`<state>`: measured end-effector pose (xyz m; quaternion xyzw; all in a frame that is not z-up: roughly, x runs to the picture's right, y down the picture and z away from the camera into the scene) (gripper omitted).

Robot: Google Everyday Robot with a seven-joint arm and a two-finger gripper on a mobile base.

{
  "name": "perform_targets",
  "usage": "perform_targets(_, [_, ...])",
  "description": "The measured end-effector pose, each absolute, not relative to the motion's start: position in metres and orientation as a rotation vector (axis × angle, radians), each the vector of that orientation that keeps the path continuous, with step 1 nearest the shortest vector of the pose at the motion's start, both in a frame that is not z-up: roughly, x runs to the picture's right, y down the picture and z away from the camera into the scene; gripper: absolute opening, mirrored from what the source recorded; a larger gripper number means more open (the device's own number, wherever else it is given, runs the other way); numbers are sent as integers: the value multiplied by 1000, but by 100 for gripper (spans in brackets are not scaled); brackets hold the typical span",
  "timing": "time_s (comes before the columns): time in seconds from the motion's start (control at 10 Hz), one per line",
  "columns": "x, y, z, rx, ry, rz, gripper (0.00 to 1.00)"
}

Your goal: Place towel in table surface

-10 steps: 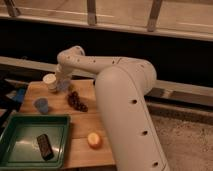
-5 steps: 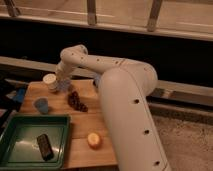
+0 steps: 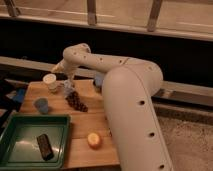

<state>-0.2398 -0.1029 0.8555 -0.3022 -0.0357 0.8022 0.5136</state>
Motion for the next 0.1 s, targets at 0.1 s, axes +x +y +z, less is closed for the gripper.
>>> perform_targets(0.1, [-236,-114,846,-707,-124,1940,80])
